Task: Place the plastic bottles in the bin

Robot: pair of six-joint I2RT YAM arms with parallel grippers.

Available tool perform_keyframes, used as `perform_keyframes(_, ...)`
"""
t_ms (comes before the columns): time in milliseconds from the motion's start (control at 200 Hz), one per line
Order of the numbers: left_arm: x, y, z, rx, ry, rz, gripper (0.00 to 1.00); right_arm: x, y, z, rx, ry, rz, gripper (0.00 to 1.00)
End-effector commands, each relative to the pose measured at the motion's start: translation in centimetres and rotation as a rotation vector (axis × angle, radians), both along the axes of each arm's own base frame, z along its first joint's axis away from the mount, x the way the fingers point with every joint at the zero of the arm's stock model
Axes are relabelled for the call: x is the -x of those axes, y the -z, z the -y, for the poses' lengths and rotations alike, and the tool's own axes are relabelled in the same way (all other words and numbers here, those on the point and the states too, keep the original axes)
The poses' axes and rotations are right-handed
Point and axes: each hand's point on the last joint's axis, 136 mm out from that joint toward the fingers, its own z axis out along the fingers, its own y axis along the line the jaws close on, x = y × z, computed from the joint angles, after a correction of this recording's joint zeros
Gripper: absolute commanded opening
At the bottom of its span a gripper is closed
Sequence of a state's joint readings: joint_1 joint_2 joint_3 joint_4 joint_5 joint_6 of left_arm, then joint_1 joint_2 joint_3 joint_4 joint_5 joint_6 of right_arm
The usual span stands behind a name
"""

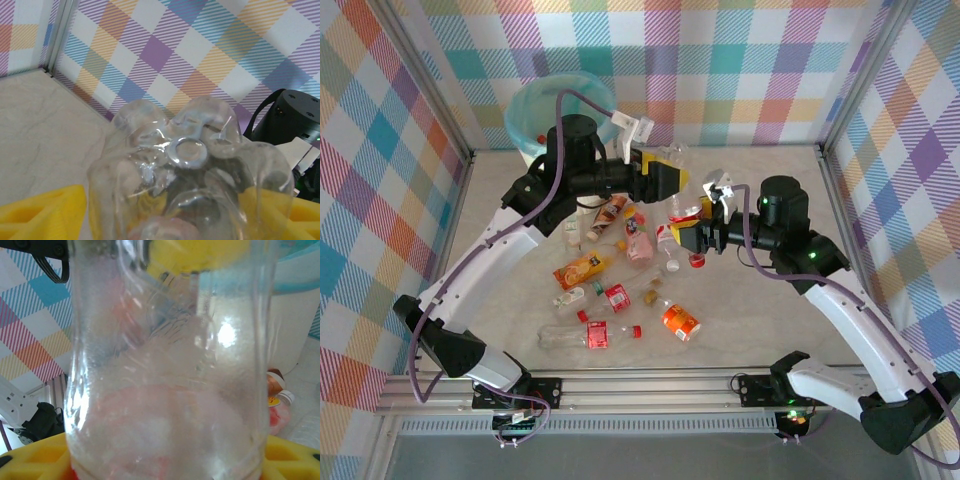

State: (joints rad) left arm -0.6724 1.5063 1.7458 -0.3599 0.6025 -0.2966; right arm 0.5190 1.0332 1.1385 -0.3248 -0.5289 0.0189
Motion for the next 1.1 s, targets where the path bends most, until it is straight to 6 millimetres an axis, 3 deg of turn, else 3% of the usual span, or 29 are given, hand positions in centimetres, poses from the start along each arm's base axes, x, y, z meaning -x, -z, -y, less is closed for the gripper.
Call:
perform_keyframes(0, 0.3, -1.3, 0.3, 0.026, 0.016, 0.052, 0.69, 0.9, -1.3, -0.6, -0.02, -0.072, 0.081, 0.62)
perform_keyframes(240, -0.1, -1.1, 0.1, 0.018, -0.013, 0.053, 0.55, 0.6, -1.2, -0.8, -0.011, -0.078, 0.085, 0.63)
perform_keyframes(440, -0.8, -2.3, -1.2, 0.027, -0.112, 0.089, 0.52, -1.6, -1.0, -0.2, 0.004, 0.042, 0.073, 0.72)
perform_keyframes(585, -1.6, -3.4, -3.2, 0.022, -0.232, 0.141, 0.5, -2.3, -2.1, -0.2, -0.027, 0.069, 0.1, 0.93)
perform_keyframes(690, -2.5, -4.6, -5.1, 0.024, -0.334, 0.185, 0.46, -3.0, -3.2, -0.1, -0.047, 0.103, 0.132, 0.99)
perform_keyframes(885, -5.0, -8.2, -9.2, -0.009, -0.527, 0.298, 0.41, -4.6, -5.5, 0.0, -0.066, 0.159, 0.209, 1.0)
perform_keyframes(1095, -9.4, -11.4, -13.5, -0.074, -0.704, 0.377, 0.41, -6.4, -7.0, -1.0, -0.068, 0.162, 0.233, 1.0)
